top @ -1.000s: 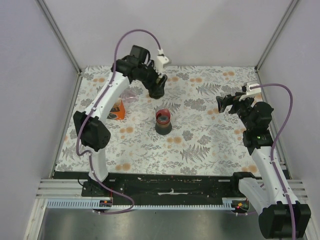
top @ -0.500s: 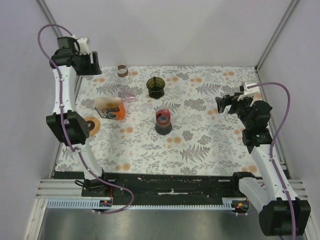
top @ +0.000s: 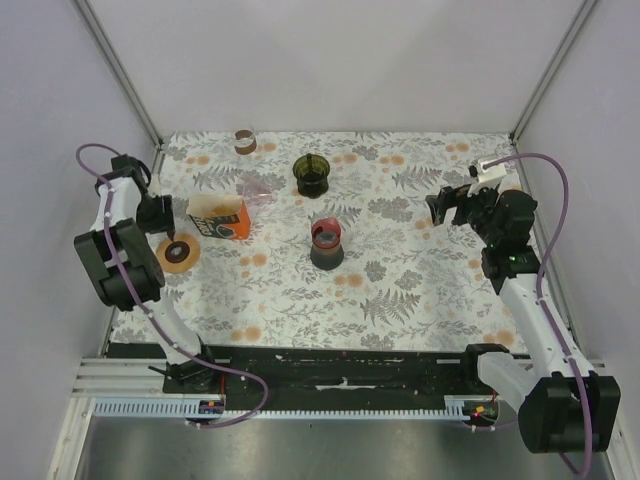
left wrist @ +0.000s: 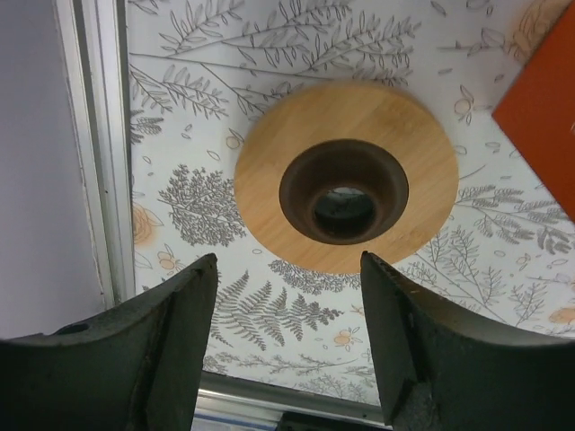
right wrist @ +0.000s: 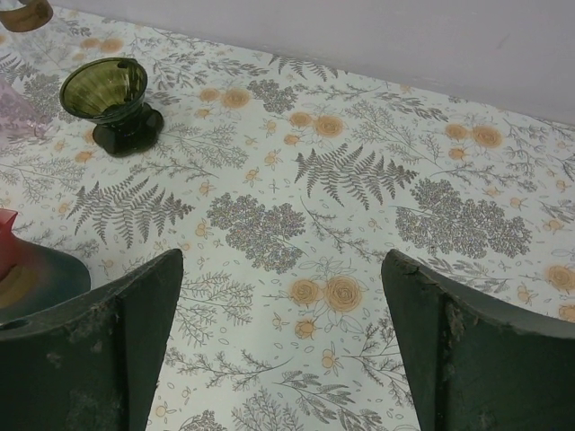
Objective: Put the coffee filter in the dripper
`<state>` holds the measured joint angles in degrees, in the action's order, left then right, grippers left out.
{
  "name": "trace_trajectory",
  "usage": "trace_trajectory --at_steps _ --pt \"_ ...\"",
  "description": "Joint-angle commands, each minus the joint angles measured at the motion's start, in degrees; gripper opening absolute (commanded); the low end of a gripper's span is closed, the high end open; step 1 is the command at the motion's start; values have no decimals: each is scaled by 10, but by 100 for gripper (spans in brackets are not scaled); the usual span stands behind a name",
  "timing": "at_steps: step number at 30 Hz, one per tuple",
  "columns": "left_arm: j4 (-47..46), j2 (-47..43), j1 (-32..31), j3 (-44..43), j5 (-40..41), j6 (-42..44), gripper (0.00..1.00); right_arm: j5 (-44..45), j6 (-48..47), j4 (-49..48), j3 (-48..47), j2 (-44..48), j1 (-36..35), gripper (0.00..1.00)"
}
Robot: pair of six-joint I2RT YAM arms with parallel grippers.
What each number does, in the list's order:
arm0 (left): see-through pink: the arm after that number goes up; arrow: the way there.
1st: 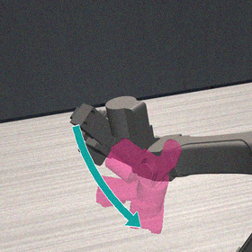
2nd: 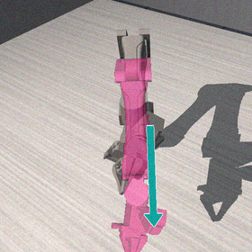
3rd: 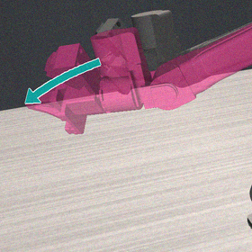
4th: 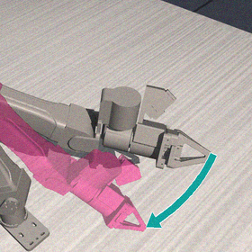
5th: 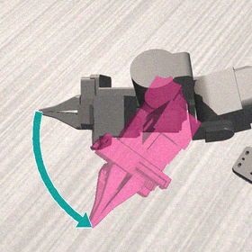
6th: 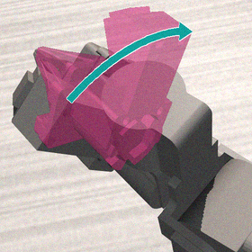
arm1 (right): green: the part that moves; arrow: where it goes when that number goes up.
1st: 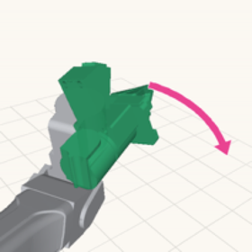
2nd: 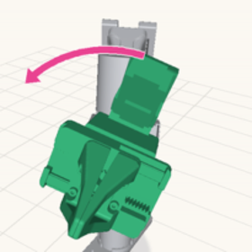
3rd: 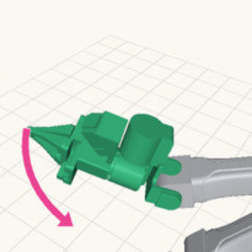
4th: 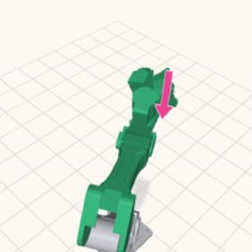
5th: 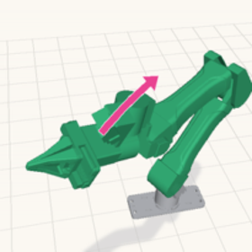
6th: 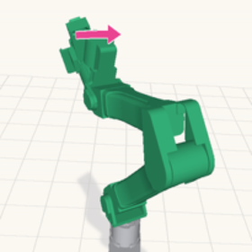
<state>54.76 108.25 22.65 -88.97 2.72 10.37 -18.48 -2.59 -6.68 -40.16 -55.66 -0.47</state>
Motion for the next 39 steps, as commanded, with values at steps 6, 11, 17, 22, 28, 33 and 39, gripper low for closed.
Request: trace_trajectory --at_steps 6,11,17,22,28,33,39 --pt "-120 -96 -3 131 -48 23 68 -38 -44 58 -134 -59 1 98" --pt "-156 -75 -3 148 -35 24 54 -56 -5 66 -176 -84 1 98" --pt "-172 -52 -3 141 -45 25 49 -55 25 80 -178 -73 0 98" --pt "-185 -41 -3 168 -45 19 48 -40 14 89 -173 -59 1 98" --pt "-209 -35 -3 191 -10 27 48 -45 8 94 -173 -59 1 98" --pt "-236 -5 -5 194 13 25 39 -55 9 97 -173 -56 0 98" --pt "-253 5 -3 207 18 33 2 -55 13 104 -176 -44 1 98"
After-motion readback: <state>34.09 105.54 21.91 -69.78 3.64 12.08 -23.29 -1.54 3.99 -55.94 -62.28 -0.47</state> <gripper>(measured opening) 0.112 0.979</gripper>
